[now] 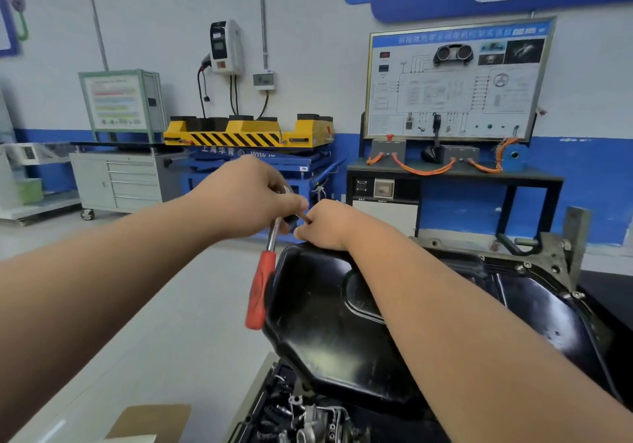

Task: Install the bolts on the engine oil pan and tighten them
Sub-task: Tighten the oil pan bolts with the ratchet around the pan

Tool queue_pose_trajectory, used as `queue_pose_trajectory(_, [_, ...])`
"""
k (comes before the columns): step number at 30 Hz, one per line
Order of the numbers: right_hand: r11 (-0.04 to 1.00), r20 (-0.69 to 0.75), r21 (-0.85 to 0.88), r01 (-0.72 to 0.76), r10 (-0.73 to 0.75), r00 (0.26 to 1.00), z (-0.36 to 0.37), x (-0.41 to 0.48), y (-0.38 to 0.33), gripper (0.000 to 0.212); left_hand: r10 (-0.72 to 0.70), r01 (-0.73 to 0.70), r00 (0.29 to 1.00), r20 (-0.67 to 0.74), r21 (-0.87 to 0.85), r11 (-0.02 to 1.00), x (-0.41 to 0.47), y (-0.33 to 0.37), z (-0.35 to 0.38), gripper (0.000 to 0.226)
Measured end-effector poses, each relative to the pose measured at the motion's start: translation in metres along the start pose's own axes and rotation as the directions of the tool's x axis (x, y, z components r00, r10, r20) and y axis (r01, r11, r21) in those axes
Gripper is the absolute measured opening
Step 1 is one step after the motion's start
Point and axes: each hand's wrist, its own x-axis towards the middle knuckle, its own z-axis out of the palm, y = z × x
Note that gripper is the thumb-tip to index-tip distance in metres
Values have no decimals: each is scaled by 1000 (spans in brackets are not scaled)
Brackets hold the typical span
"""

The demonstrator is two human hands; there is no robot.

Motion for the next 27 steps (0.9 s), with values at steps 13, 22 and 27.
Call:
queue_pose_trajectory(13, [1000, -27, -23, 6, -7, 1000, 1, -1, -5, 28, -44, 40, 999, -26, -133, 990, -4, 8, 5, 40])
queue_pose_trajectory(22, [997, -76, 26, -79, 80, 994, 0, 1, 1, 35, 248, -261, 961, 119, 683, 683, 6, 30, -13, 13])
queue_pose_trajectory(27, [998, -70, 10, -66, 66, 995, 0, 1, 4, 30, 293, -307, 947, 133, 640, 704, 9, 23, -12, 24])
